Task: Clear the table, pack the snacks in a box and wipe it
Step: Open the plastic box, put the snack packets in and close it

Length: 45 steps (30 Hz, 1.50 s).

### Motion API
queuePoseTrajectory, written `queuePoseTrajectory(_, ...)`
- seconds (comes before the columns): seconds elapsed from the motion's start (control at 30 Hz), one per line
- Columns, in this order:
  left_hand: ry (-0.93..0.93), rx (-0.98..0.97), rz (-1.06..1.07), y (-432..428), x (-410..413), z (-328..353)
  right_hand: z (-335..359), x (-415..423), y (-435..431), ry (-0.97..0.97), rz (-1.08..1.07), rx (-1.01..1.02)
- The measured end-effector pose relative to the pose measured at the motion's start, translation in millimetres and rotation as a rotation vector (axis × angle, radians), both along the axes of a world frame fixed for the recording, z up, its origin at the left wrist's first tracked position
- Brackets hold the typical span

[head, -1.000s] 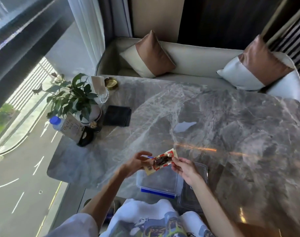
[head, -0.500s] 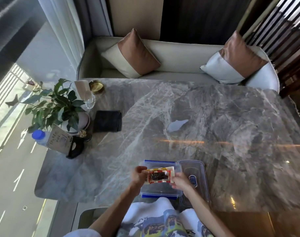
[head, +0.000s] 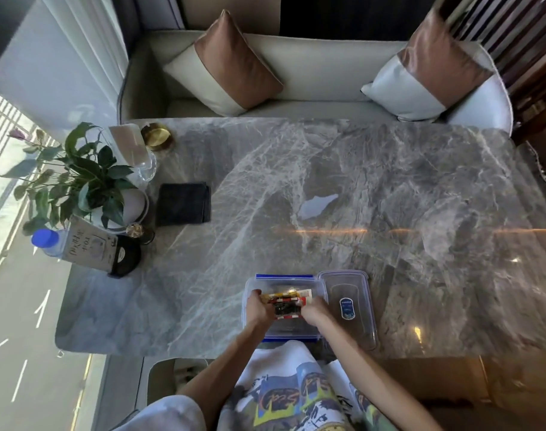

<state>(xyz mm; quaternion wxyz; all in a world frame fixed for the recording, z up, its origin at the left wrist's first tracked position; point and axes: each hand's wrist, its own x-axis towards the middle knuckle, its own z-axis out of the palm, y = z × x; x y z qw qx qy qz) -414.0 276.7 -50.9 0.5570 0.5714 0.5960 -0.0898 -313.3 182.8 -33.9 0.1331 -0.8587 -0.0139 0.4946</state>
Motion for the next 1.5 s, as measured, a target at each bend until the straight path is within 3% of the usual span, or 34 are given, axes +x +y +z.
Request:
queuePoseTrajectory(0.13,0.045,0.017,-0.023,-1.0,4.0,3.3,-2.2,-2.6,0.8,-0.023,0.129,-0.051)
queuePoseTrajectory(0.5,0.114,-0.084,0.007,-4.6,6.3,10.6,0.1,-12.0,2.0,-0.059,0.095,-0.067)
queuePoseTrajectory(0.77,0.088,0.05,-0.101,-2.8,10.4,19.4,6.3,-12.2,4.1,-0.089,0.126,-0.037)
queuePoseTrajectory(1.27,0.12,0.072,-0.071,-0.8,2.6,21.5,14.6,-21.1,1.9,-0.097,-0.092,0.191)
queuePoseTrajectory(1.5,0.114,0.035,-0.065,-3.6,-2.1,21.0,10.3,-21.5,-0.3,0.001,-0.191,0.276)
